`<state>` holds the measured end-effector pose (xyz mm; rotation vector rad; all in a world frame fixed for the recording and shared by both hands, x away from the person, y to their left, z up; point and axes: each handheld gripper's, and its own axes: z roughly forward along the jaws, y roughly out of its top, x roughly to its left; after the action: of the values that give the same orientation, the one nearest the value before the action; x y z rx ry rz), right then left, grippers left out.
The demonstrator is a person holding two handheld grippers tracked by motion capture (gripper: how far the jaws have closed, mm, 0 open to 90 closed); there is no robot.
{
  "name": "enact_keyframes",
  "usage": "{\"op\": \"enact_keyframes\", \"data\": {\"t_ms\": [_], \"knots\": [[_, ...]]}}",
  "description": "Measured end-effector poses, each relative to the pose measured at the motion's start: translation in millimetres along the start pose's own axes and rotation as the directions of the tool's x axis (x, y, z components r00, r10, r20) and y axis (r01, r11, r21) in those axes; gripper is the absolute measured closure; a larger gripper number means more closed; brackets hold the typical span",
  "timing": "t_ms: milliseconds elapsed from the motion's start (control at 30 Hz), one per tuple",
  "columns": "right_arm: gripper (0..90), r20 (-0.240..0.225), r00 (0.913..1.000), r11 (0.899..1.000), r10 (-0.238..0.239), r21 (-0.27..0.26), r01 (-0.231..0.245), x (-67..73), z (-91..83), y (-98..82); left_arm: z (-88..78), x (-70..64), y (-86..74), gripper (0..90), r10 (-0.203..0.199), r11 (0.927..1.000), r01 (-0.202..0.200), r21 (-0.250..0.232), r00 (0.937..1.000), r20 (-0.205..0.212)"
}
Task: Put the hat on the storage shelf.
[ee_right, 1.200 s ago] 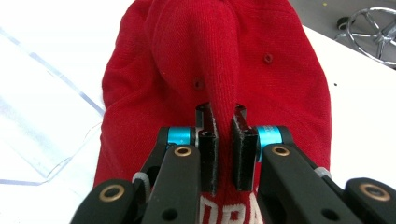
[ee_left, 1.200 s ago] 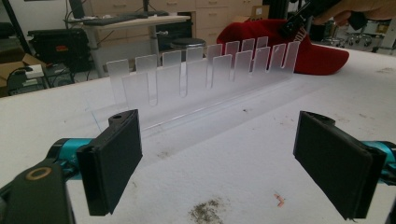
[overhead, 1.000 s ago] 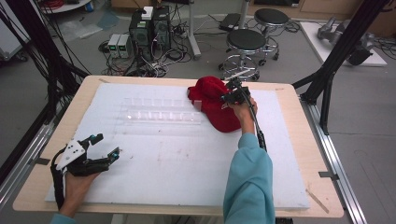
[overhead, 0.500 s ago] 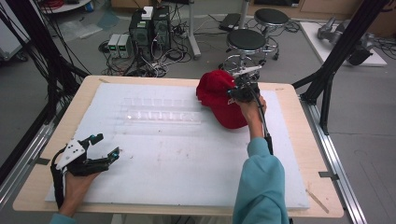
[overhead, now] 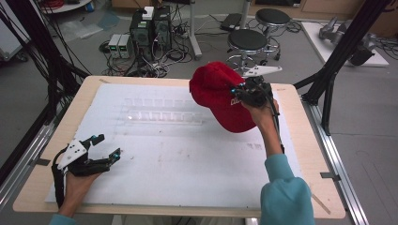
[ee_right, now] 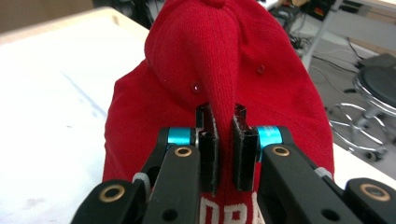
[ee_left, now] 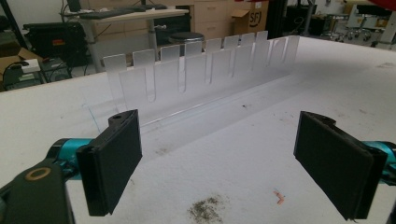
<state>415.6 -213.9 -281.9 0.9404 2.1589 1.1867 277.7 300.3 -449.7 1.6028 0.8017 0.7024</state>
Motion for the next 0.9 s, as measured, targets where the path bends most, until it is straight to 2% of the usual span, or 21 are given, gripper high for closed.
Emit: {"op": "enact_keyframes", "data": {"t_ms": [167,333,433,500,567,733,900], "knots": [[83.6,-0.046,0.9987,0.999,0.024,-0.032,-0.026,14.6,-18.8,-10.5,0.9,-0.6,0.5,15.4,0.012,0.9999,-0.013,0.011,0.9999,0.006],[83.6,-0.044,0.9989,0.998,-0.015,-0.061,0.012,33.6,-30.3,-15.5,2.0,-2.1,1.1,15.5,0.027,0.9994,-0.027,0.023,0.9996,0.011],[83.7,-0.057,0.9984,0.995,-0.006,-0.103,0.0,43.8,-34.3,-17.9,2.4,-1.6,1.3,15.4,0.024,0.9994,-0.025,0.025,0.9997,0.008],[83.7,-0.07,0.9974,0.99,0.018,-0.136,-0.027,51.2,-35.7,-20.1,2.5,-1.8,1.7,15.4,0.02,0.9994,-0.02,0.028,0.9998,0.01],[83.7,-0.083,0.9962,0.988,0.027,-0.149,-0.039,57.2,-35.4,-21.4,2.2,-2.2,2.4,15.4,0.012,0.9994,-0.013,0.033,0.9996,0.024],[83.6,-0.117,0.9927,0.982,0.027,-0.182,-0.048,72.8,-32.0,-23.4,0.4,-6.9,10.5,15.3,0.022,0.9986,-0.025,0.047,0.998,0.058],[83.6,-0.17,0.9854,0.979,0.002,-0.201,-0.037,88.3,-25.2,-23.8,-1.7,-15.0,24.1,15.3,0.015,0.9993,-0.019,0.033,0.9935,0.113]]}}
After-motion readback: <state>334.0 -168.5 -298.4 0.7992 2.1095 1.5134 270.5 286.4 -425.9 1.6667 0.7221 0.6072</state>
